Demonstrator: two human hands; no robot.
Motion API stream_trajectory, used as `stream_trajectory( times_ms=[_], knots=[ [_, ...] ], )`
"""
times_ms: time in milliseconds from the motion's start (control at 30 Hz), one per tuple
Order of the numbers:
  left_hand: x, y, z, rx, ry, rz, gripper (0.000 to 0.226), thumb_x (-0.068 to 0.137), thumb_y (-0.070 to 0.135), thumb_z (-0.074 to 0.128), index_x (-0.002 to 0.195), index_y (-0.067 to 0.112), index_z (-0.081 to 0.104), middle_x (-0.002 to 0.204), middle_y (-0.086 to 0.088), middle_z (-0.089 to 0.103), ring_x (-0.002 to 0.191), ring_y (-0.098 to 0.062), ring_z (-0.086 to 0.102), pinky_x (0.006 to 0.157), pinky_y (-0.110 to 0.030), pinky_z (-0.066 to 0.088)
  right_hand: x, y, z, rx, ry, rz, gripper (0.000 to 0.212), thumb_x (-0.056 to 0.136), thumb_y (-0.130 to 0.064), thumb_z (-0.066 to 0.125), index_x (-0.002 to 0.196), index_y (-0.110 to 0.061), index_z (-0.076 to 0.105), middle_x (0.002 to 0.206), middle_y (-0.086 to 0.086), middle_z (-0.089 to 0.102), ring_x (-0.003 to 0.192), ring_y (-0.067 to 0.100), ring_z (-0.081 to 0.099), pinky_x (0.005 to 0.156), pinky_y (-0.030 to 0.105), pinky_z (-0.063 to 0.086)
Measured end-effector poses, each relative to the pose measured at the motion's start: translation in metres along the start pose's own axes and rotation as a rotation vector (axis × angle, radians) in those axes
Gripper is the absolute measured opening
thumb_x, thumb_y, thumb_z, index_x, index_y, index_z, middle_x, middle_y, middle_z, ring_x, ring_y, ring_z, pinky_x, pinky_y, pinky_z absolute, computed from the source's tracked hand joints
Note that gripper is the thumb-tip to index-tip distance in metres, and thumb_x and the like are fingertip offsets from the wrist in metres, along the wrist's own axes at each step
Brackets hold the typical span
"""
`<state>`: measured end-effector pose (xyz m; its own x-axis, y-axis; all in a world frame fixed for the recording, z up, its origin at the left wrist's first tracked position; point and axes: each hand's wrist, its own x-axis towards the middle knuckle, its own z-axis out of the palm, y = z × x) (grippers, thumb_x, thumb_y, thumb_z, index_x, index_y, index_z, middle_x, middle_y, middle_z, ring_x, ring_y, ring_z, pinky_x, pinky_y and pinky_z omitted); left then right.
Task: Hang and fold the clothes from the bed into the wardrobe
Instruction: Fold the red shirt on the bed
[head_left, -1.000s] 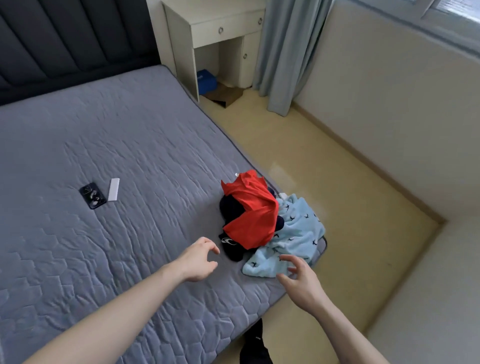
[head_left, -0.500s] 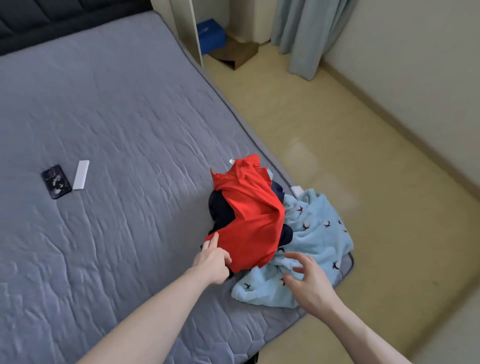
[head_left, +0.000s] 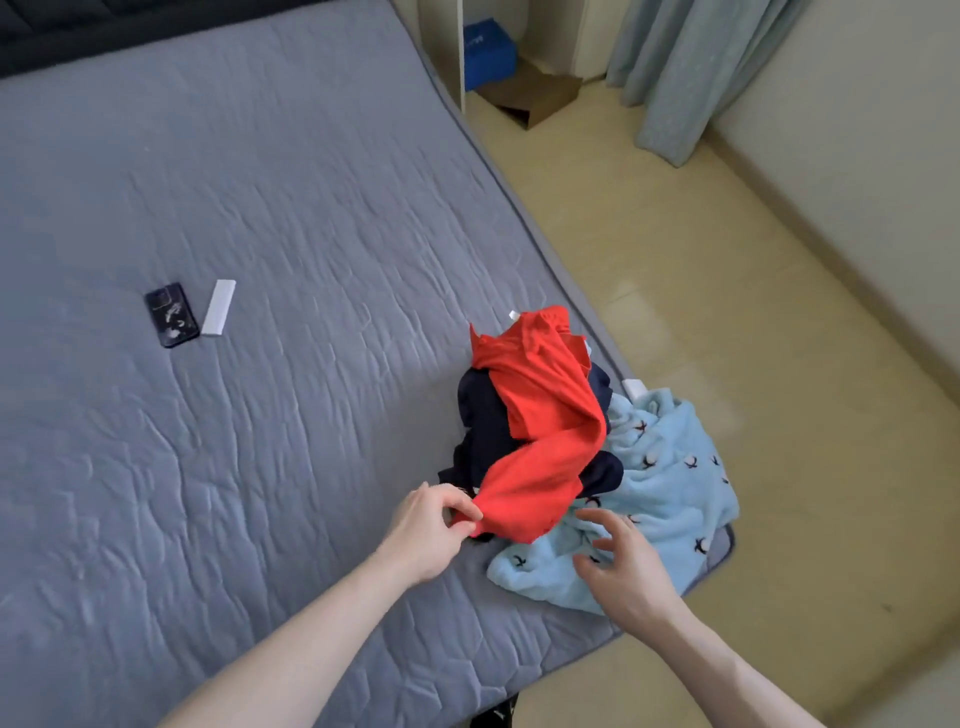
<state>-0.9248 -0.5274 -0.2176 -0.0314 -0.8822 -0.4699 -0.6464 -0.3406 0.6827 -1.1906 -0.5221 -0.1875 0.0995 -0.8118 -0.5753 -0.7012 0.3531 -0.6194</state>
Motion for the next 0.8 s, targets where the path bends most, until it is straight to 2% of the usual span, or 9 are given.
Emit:
stream_trajectory(
  times_ms=[100, 233, 333, 400, 500, 533, 633, 700, 800],
  knots=[
    [-0.055, 0.024, -0.049, -0.271, 0.116, 0.040, 0.031, 0.087, 0.004, 0.076, 0.076, 0.032, 0.075, 0.083, 0.016, 0.075, 0.078, -0.004, 0.071, 0.085, -0.031, 0.055, -0.022, -0.038, 0.010, -0.087, -0.036, -0.107, 0.066, 0.083, -0.020, 0.077, 0.135, -0.044, 0.044, 0.136, -0.015, 0.050, 0.117, 0.006, 0.055, 0.092, 0.021, 0.047],
    [-0.120, 0.037, -0.112, -0.509, 0.184, 0.105, 0.028, 0.092, 0.001, 0.070, 0.082, 0.028, 0.072, 0.082, 0.003, 0.075, 0.078, -0.009, 0.071, 0.073, -0.019, 0.053, -0.058, -0.103, 0.047, -0.042, -0.057, -0.307, 0.094, 0.065, -0.044, 0.088, 0.141, -0.051, 0.034, 0.139, -0.027, 0.047, 0.127, -0.010, 0.045, 0.100, 0.005, 0.033],
    [-0.166, 0.035, -0.152, -0.609, 0.242, 0.170, 0.019, 0.090, 0.012, 0.070, 0.082, 0.030, 0.071, 0.081, 0.005, 0.073, 0.079, -0.009, 0.070, 0.074, -0.017, 0.052, -0.085, -0.149, 0.088, -0.017, 0.016, -0.402, 0.110, 0.062, -0.063, 0.090, 0.151, -0.033, 0.035, 0.145, -0.028, 0.042, 0.134, -0.010, 0.041, 0.107, 0.011, 0.034],
    [-0.198, 0.027, -0.175, -0.643, 0.253, 0.217, 0.017, 0.092, 0.015, 0.068, 0.084, 0.030, 0.070, 0.084, 0.003, 0.074, 0.082, -0.011, 0.071, 0.074, -0.018, 0.052, -0.104, -0.182, 0.113, -0.011, 0.066, -0.417, 0.095, 0.069, -0.060, 0.087, 0.148, -0.029, 0.042, 0.140, -0.024, 0.050, 0.129, -0.007, 0.047, 0.104, 0.016, 0.040],
    [-0.242, 0.000, -0.205, -0.668, 0.308, 0.239, 0.024, 0.097, 0.008, 0.065, 0.086, 0.029, 0.068, 0.082, 0.006, 0.072, 0.074, -0.006, 0.067, 0.068, -0.015, 0.049, -0.134, -0.226, 0.151, 0.036, 0.098, -0.495, 0.027, 0.088, -0.035, 0.076, 0.112, -0.041, 0.066, 0.108, -0.022, 0.071, 0.096, -0.002, 0.065, 0.085, 0.020, 0.049],
    [-0.255, -0.013, -0.216, -0.671, 0.335, 0.233, 0.025, 0.098, 0.008, 0.065, 0.087, 0.030, 0.068, 0.081, 0.009, 0.071, 0.070, -0.003, 0.064, 0.066, -0.013, 0.047, -0.145, -0.238, 0.163, 0.055, 0.089, -0.515, 0.018, 0.092, -0.025, 0.071, 0.099, -0.042, 0.069, 0.096, -0.021, 0.073, 0.087, -0.001, 0.067, 0.079, 0.020, 0.050],
    [-0.293, -0.059, -0.248, -0.676, 0.437, 0.188, 0.019, 0.099, 0.011, 0.066, 0.093, 0.029, 0.069, 0.083, 0.012, 0.069, 0.065, -0.002, 0.060, 0.064, -0.012, 0.045, -0.172, -0.261, 0.197, 0.140, 0.049, -0.486, 0.026, 0.098, -0.013, 0.063, 0.085, -0.034, 0.071, 0.076, -0.010, 0.070, 0.070, 0.005, 0.064, 0.069, 0.024, 0.053],
    [-0.316, -0.093, -0.264, -0.686, 0.496, 0.129, 0.014, 0.098, 0.011, 0.068, 0.101, 0.024, 0.068, 0.093, 0.004, 0.072, 0.070, -0.009, 0.064, 0.068, -0.018, 0.050, -0.187, -0.275, 0.214, 0.232, 0.011, -0.422, 0.029, 0.101, -0.011, 0.060, 0.081, -0.027, 0.072, 0.075, -0.001, 0.071, 0.072, 0.020, 0.068, 0.071, 0.036, 0.061],
    [-0.350, -0.143, -0.279, -0.647, 0.521, 0.052, 0.016, 0.096, 0.016, 0.071, 0.109, 0.023, 0.066, 0.100, -0.001, 0.072, 0.073, -0.010, 0.062, 0.073, -0.023, 0.050, -0.206, -0.295, 0.242, 0.285, -0.076, -0.380, 0.034, 0.105, -0.007, 0.053, 0.077, -0.020, 0.066, 0.072, 0.003, 0.071, 0.074, 0.027, 0.070, 0.075, 0.045, 0.064]
  ],
)
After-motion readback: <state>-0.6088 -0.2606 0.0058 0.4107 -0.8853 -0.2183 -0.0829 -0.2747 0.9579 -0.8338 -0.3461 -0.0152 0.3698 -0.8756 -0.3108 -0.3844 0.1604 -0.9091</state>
